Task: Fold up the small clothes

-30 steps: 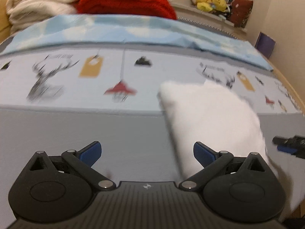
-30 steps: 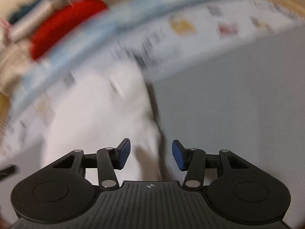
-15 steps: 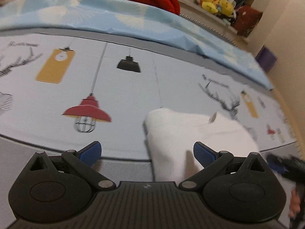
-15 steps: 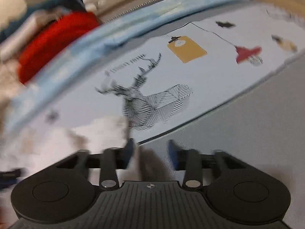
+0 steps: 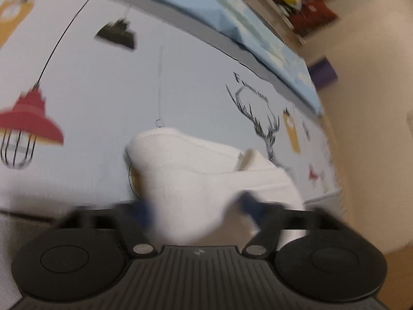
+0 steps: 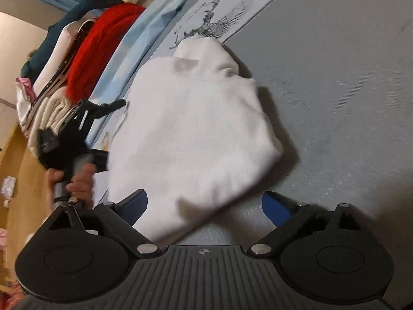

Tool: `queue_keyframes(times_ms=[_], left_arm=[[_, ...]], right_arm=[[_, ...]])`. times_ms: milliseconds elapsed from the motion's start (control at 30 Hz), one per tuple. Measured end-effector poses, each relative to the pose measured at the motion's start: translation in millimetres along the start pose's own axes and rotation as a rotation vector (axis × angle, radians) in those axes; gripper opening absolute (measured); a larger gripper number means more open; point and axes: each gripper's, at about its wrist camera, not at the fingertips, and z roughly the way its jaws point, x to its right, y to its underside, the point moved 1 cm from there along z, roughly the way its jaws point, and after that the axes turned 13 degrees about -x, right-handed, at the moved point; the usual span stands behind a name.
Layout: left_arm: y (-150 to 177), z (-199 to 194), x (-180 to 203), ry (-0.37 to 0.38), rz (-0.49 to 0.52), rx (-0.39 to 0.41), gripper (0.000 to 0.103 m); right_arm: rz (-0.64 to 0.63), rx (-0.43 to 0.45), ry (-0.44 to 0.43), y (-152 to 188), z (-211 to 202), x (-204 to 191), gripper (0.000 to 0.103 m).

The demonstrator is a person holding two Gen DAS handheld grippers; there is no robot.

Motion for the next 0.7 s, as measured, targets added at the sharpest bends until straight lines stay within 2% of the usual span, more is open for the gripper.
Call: queue_keyframes(times_ms=[33,67,100,133,200,300,400,500,700], left_arm=[[2,-1,2,-0.034,0.029,0.013,0.029],[2,-2,0,-0.045,0.035,0.017,0.019],[2,-5,-5,-0.029,0.018,0.018,0.014],[1,-11,-13,-0.01,-0.007,0.021,0.014],[-2,-22,-24,-0.033,-0.015,0.044,0.014],[-8,-43,-50,-0.067,-0.059,0.085,0.014],[-10,-66,-81,-0.056,-0.124,0.105,0.014],[-7,-78,-89,-0.091,-0.095,0.11,0.016],[3,-83,-98,-0.044,-0.074,0.099,0.025]], right_arm=[[-0.021,0.038,0.008,0,4,-6,0.09],[-0.051,0.055,0.044,-3,7,-12,0.053],[-0.071,0.046,0.087,-7,13,-15,0.018],[-0.065,0.008,0.078,-17,20,-13,0.018],[-0.059,-0.021,0.063,-39,28,-13,0.016],[-0.247,0.043,0.171,-92,47,-49,0.016],[-0.338,0.057,0.225,-162,89,-86,0.014],[-0.452,0.091,0.272,-211,129,-129,0.011],[-0.61,0.11,0.371,-268,191,-184,0.008]])
